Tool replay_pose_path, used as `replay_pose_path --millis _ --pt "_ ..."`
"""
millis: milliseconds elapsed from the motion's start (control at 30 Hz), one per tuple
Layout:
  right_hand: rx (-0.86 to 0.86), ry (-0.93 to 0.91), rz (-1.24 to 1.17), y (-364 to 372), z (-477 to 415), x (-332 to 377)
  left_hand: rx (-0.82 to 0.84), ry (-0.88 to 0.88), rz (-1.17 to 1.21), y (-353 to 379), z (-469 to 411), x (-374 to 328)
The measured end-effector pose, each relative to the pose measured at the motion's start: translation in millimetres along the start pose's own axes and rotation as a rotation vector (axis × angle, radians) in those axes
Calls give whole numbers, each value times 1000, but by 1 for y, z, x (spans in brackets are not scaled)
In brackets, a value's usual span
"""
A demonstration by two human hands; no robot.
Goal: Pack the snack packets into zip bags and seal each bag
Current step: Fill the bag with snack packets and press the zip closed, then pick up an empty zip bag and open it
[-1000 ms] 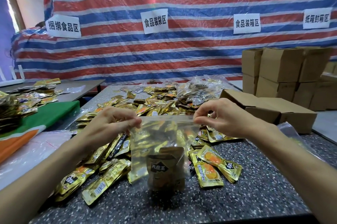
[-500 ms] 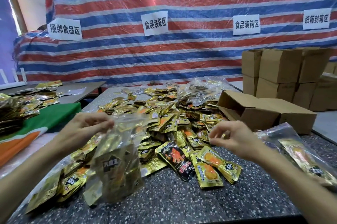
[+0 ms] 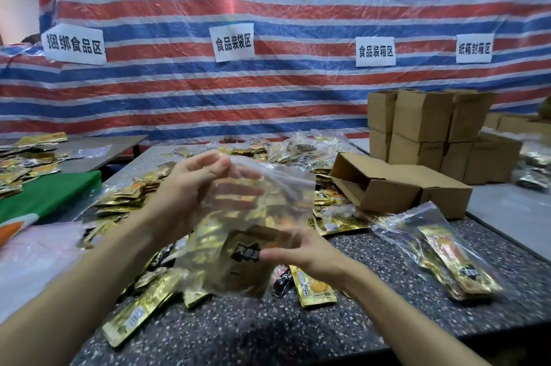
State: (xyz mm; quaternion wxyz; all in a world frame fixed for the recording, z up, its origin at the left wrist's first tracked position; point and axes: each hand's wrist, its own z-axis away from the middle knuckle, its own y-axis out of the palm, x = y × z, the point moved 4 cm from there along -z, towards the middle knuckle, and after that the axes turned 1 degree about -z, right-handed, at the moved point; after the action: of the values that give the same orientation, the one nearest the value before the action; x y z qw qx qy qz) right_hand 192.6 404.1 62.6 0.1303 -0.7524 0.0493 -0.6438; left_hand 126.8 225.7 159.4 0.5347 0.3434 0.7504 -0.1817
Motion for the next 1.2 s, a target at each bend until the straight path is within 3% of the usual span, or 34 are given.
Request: replay_pose_path --millis 200,367,467,600,900,967,1100,1200 --pt "-218 23 -15 -42 37 6 -96 -12 128 18 -23 17" --pt "-530 64 -21 -94 59 8 -224 -166 -383 17 -32 58" --pt "-665 218 14 -133 66 -3 -186 -170 -504 17 -23 70" --pt "-733 423 249 -176 73 -20 -17 -181 -669 21 -10 82" --pt "-952 828 810 -223 89 -53 132 -216 -841 22 12 91" --pt "-990 852 885 -218 88 -60 136 -222 -853 19 18 93" --pt "-853 873 980 -207 81 -79 148 -236 -868 11 31 95" --pt "-862 873 1068 -200 83 -82 182 -270 -904 5 39 95"
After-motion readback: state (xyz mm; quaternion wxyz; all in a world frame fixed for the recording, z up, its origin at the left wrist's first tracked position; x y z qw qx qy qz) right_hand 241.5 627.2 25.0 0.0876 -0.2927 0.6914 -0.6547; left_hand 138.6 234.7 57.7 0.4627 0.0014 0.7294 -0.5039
